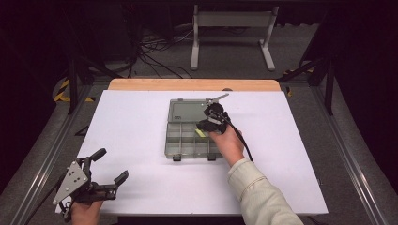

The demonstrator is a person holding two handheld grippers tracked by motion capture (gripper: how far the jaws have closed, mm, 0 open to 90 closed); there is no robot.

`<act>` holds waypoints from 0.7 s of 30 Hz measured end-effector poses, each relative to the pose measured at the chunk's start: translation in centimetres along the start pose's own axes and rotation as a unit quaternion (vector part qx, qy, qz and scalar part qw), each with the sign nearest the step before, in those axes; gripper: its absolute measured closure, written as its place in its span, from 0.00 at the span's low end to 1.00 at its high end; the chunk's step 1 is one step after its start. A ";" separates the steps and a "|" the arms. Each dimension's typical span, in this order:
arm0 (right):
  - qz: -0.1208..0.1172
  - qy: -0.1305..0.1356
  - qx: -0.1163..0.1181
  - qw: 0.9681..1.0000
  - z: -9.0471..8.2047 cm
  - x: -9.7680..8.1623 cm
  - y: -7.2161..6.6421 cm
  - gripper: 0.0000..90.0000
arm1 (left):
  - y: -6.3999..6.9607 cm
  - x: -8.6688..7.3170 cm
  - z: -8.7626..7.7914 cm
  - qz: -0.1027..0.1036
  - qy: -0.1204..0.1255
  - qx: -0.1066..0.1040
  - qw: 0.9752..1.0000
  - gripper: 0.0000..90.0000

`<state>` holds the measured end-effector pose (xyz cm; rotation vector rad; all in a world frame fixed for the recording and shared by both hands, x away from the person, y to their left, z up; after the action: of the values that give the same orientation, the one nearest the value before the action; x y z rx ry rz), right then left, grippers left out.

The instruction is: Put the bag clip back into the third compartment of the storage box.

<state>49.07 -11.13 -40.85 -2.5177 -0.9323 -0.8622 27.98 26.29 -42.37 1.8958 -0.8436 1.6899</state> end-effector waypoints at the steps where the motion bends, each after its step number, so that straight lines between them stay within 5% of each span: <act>1: -0.001 0.002 0.000 1.000 -0.1 0.0 0.0 0.82 | 0.0 0.0 0.0 0.000 0.000 0.000 1.000 0.01; 9: -0.010 0.042 -0.007 0.999 -2.3 0.4 -0.9 0.42 | 0.0 0.0 0.0 0.000 0.000 0.000 1.000 0.01; 21: -0.029 0.073 0.003 0.997 -5.6 0.3 -1.9 0.23 | 0.0 -0.1 0.4 0.001 0.000 -0.005 1.000 0.01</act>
<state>45.57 -12.28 -36.21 -2.3946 -0.9630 -1.0448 28.26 26.00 -42.48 1.8898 -0.8519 1.6841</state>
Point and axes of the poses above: each handheld gripper's, and its own axes: z roughly forward along the jaws, x roughly out of its top, y roughly to its right, the point moved 1 cm from there along z, roughly forward along the jaws, and after that the axes turned 3 degrees about -x, right-handed, at the moved point
